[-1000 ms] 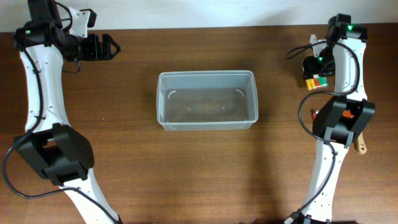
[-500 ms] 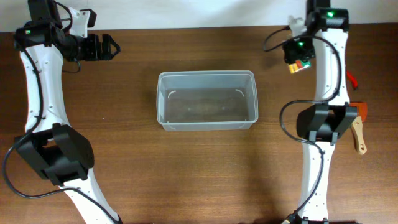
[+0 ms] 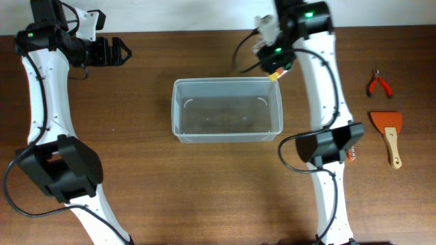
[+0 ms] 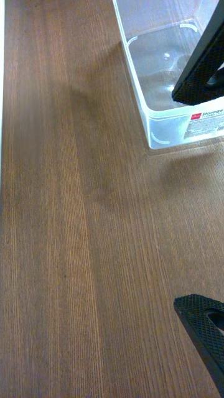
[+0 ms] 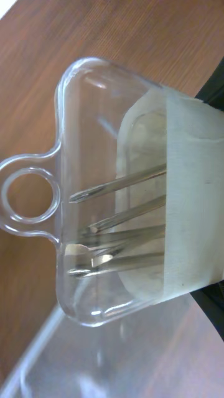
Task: Pack container
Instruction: 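Carry the marker pack left and lower it into the container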
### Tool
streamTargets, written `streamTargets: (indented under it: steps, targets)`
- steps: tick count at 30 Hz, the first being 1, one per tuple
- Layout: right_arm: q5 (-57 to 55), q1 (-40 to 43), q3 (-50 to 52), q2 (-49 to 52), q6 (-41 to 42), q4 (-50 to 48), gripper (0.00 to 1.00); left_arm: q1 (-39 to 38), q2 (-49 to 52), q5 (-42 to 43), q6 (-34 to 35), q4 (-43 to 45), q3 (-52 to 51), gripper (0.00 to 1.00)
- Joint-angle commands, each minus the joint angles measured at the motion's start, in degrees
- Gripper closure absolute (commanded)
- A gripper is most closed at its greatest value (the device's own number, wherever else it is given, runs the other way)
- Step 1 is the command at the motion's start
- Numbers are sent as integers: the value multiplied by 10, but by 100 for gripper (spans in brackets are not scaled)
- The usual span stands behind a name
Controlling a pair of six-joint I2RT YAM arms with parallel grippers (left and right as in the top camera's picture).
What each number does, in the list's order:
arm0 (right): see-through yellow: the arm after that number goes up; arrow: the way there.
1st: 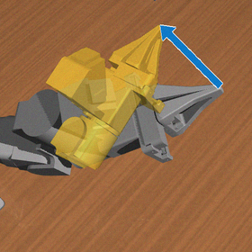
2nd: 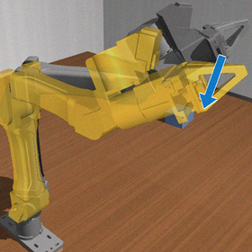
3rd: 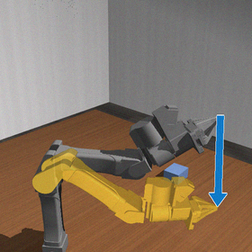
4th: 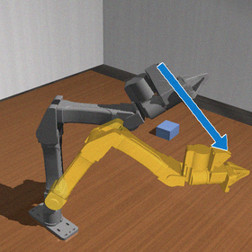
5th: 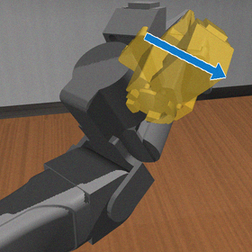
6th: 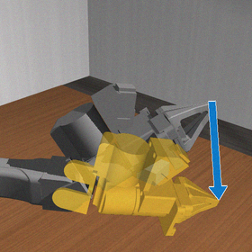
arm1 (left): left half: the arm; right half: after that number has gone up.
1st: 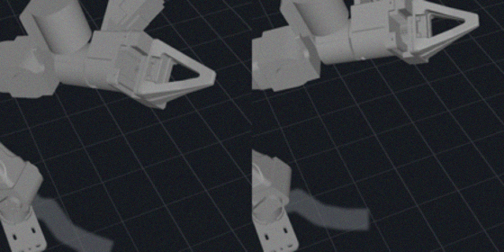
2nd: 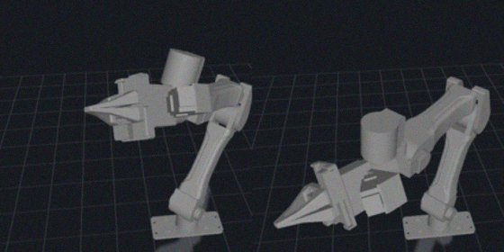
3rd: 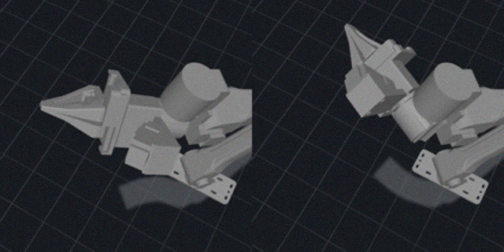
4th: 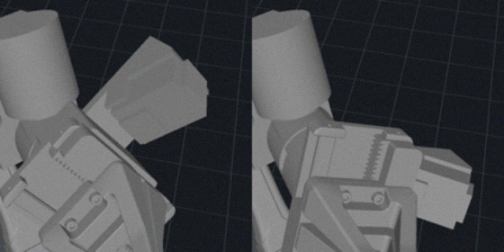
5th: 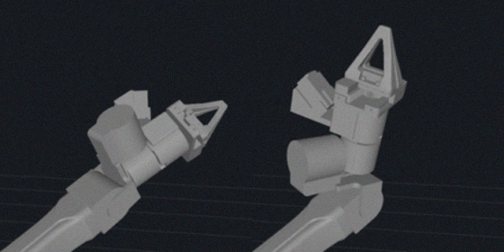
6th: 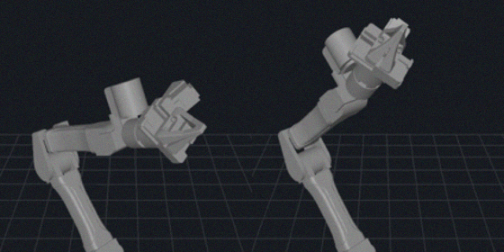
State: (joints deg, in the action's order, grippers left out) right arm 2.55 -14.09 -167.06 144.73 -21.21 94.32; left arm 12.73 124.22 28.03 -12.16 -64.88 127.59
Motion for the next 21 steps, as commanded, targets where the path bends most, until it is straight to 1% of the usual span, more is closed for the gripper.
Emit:
streamTargets:
  steps: [1, 7, 13, 18, 21]
  targets:
    - [45, -41, -10, -22, -27, 12, 38, 2, 0, 0, 5, 1, 9, 1]
    - [44, -98, -9, -21, -70, 24, 37, 2, 0, 0, 5, 1, 9, 1]
    - [48, -122, -5, -19, -71, 27, 36, 2, 0, 0, 5, 1, 9, 1]
    - [50, -138, 24, -18, -71, 30, 36, 2, 0, 0, 5, 1, 9, 1]
    - [50, -148, 55, -19, -85, 30, 36, 2, 0, 0, 5, 1, 9, 1]
